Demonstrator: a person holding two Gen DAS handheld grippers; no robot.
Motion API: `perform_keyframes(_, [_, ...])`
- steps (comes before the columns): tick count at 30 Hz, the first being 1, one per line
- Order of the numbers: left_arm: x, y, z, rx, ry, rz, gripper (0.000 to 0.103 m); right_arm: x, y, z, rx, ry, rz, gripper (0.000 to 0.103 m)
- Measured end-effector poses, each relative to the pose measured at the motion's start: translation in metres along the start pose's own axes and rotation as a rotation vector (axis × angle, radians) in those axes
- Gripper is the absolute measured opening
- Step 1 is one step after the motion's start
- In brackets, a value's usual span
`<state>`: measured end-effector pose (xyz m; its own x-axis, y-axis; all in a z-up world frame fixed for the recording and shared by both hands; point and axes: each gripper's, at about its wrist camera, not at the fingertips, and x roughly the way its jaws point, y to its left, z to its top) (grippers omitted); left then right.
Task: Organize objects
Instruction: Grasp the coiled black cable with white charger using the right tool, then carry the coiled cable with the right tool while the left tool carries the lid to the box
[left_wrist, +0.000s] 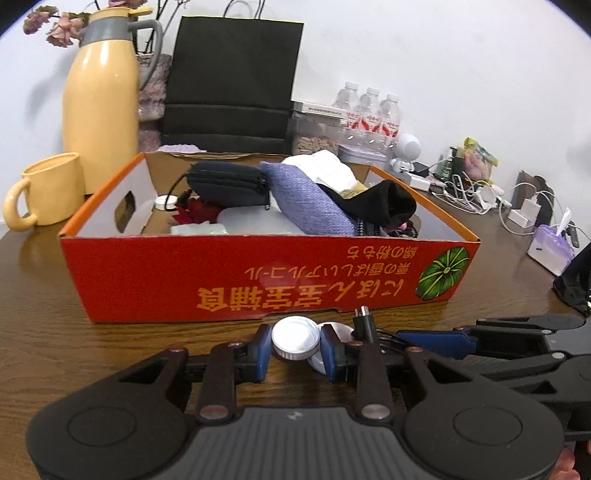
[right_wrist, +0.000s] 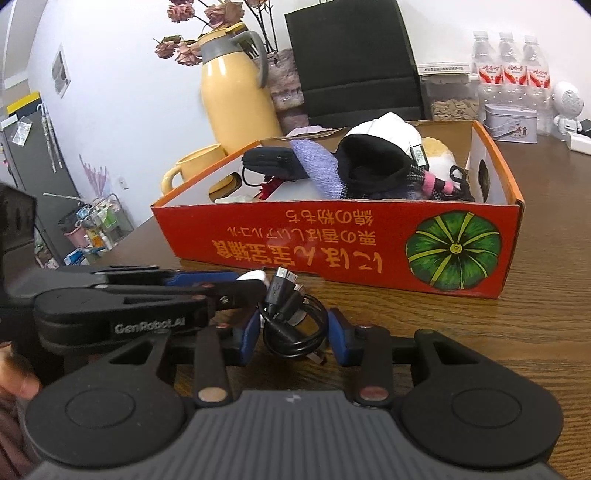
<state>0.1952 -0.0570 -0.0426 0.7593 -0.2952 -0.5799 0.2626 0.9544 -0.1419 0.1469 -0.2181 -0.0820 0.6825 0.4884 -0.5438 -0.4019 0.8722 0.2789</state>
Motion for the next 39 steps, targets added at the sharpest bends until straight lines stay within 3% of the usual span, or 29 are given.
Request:
perform_keyframes(8, [0.004, -0.019, -0.003, 0.129, -0.007, 0.055, 0.027, -0.008, -0.007, -0.001, 0.016, -0.022, -0.005, 0.039])
perform_keyframes(14, [0.001, -0.02, -0.005, 0.127, -0.029, 0.081, 0.027, -0.024, -0.018, -0.003, 0.061, -0.093, -0.051, 0.039])
perform_keyframes(19, [-0.025, -0.019, 0.002, 0.115, -0.135, 0.098, 0.027, -0.046, -0.02, 0.003, 0.044, -0.196, -0.099, 0.039])
perform_keyframes(29, [-0.044, -0.019, 0.058, 0.109, -0.292, 0.149, 0.027, -0.057, -0.017, 0.067, -0.039, -0.369, -0.196, 0.039])
perform_keyframes(39, [0.0, 0.014, 0.112, 0.021, -0.304, 0.227, 0.027, 0.002, -0.013, 0.113, -0.064, -0.38, -0.246, 0.039])
